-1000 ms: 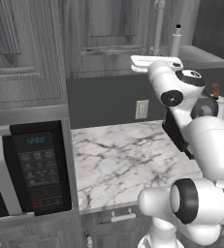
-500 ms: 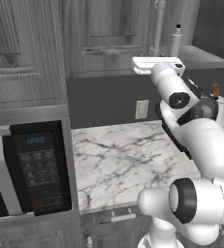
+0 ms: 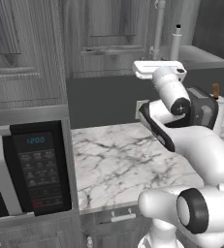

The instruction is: Pick up the soap dispenser and dish brush from the sink, and place them back in the cabinet, and close the cabinet doors.

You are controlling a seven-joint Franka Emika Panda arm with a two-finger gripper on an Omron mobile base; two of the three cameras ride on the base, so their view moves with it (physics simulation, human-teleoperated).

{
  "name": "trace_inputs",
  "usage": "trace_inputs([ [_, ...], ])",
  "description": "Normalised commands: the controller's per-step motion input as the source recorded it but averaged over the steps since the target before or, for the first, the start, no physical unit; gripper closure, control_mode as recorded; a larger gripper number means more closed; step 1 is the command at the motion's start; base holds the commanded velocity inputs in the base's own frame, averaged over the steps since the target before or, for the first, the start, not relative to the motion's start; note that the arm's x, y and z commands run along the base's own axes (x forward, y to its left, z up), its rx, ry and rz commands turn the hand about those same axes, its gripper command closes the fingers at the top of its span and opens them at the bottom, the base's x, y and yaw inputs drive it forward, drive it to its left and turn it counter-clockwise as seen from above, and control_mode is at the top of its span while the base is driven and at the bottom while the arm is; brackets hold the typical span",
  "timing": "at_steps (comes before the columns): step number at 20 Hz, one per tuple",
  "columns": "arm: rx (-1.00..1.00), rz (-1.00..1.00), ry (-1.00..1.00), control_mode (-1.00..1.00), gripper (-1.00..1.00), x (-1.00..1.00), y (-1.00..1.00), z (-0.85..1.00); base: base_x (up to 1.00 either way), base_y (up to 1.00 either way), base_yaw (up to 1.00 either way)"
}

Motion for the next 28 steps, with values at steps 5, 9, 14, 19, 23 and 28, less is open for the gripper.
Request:
trace_inputs([
  [5, 0.0, 0.0, 0.0, -1.0, -1.0, -0.13, -0.18, 0.22, 0.0, 0.0, 0.0],
  [9, 0.0, 0.0, 0.0, -1.0, -1.0, -0.36, -0.16, 0.21, 0.0, 0.0, 0.0],
  [14, 0.0, 0.0, 0.0, -1.0, -1.0, -0.53, -0.18, 0.25, 0.0, 0.0, 0.0],
  [19, 0.0, 0.0, 0.02, -1.0, -1.0, -0.57, -0.15, 0.36, 0.0, 0.0, 0.0],
  [23, 0.0, 0.0, 0.05, -1.0, -1.0, -0.72, -0.17, 0.27, 0.0, 0.0, 0.0],
  [28, 0.0, 0.0, 0.05, -1.0, -1.0, -0.82, -0.16, 0.12, 0.0, 0.0, 0.0],
])
